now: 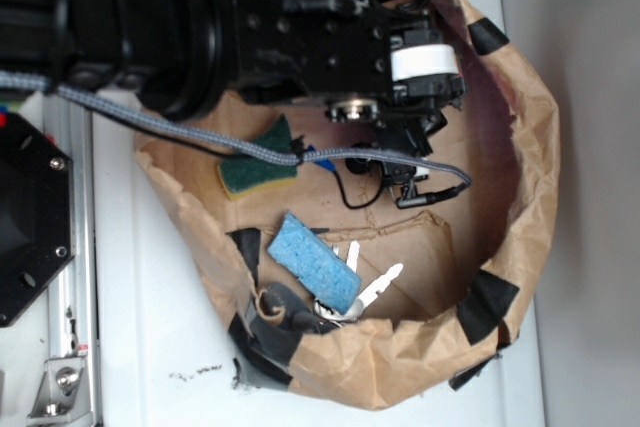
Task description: Grab the black box.
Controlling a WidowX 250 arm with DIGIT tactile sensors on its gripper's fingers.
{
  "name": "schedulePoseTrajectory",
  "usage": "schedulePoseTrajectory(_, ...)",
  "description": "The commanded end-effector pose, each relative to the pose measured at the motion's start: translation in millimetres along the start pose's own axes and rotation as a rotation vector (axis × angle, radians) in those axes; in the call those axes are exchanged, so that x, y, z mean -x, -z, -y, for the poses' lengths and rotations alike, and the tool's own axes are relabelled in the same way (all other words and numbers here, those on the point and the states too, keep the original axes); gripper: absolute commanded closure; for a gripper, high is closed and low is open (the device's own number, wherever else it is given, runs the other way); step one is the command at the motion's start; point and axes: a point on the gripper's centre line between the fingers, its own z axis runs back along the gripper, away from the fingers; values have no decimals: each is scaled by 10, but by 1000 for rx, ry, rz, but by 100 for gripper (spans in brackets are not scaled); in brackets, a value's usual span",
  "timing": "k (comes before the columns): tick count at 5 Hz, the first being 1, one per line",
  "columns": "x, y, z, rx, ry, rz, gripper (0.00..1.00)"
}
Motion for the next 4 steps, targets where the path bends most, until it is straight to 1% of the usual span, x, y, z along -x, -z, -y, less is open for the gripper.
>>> schedulePoseTrajectory(1, -67, 15, 144, -1, 37, -10, 0)
schedulePoseTrajectory(2, 10, -10, 186, 8, 73, -14, 0)
schedulePoseTrajectory(3, 127, -81, 260, 31, 103, -17, 0)
schedulePoseTrajectory(4, 315, -168, 301, 47, 136, -17, 0)
